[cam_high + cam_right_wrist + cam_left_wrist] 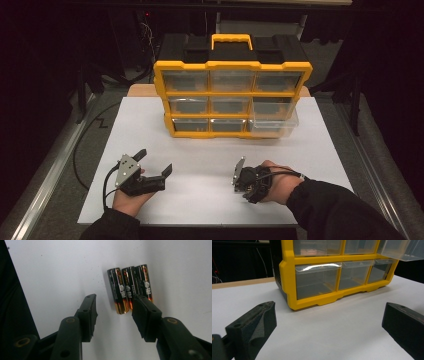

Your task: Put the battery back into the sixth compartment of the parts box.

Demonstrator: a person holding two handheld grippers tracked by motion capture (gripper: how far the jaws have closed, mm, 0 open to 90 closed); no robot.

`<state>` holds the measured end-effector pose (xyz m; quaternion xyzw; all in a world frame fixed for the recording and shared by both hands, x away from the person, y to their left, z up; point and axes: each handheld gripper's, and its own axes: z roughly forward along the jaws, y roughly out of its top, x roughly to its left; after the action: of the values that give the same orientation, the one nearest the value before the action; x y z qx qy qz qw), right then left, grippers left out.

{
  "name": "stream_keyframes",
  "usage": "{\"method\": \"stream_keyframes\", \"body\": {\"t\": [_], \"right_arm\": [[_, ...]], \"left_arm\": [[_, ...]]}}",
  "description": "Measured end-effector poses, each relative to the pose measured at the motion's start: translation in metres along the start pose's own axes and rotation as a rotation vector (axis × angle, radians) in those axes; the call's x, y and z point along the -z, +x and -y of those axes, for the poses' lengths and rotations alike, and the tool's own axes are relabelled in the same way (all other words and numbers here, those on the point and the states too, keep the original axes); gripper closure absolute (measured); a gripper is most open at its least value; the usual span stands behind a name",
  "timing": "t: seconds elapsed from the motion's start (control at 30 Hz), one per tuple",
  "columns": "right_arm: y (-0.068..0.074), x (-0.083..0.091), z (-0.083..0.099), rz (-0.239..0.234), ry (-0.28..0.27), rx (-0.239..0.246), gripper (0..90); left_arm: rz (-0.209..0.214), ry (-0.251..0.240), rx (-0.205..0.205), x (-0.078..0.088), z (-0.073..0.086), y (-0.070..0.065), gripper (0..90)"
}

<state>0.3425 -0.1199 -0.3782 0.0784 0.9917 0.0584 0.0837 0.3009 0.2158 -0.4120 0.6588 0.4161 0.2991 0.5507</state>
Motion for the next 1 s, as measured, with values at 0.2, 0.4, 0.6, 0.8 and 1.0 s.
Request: {"method": "stream_keyframes", "body": {"t": [0.2,0.4,0.6,0.8,1.0], "right_arm": [[0.000,-0.004,-0.004,-0.004,0.014,0.032,62.5],[-0.001,-0.006,-0.004,0.009,0.013,0.035,65.7],[0.000,-0.008,-0.005,0.013,0.034,0.050,68.6],[0.002,-0.012,-0.005,0.007,0.052,0.063,70.3],[0.003,-0.013,-0.005,-0.002,0.052,0.064,72.9]], "left_arm": [[0.000,0.002,-0.002,0.000,0.000,0.001,0.3],[0.000,-0.005,0.004,0.001,0.000,0.001,0.3],[0.003,-0.005,0.000,0.001,0.000,0.001,0.3],[0.003,-0.009,0.004,0.001,0.000,0.001,0.3],[0.004,-0.006,0.004,0.000,0.000,0.001,0.3]]}}
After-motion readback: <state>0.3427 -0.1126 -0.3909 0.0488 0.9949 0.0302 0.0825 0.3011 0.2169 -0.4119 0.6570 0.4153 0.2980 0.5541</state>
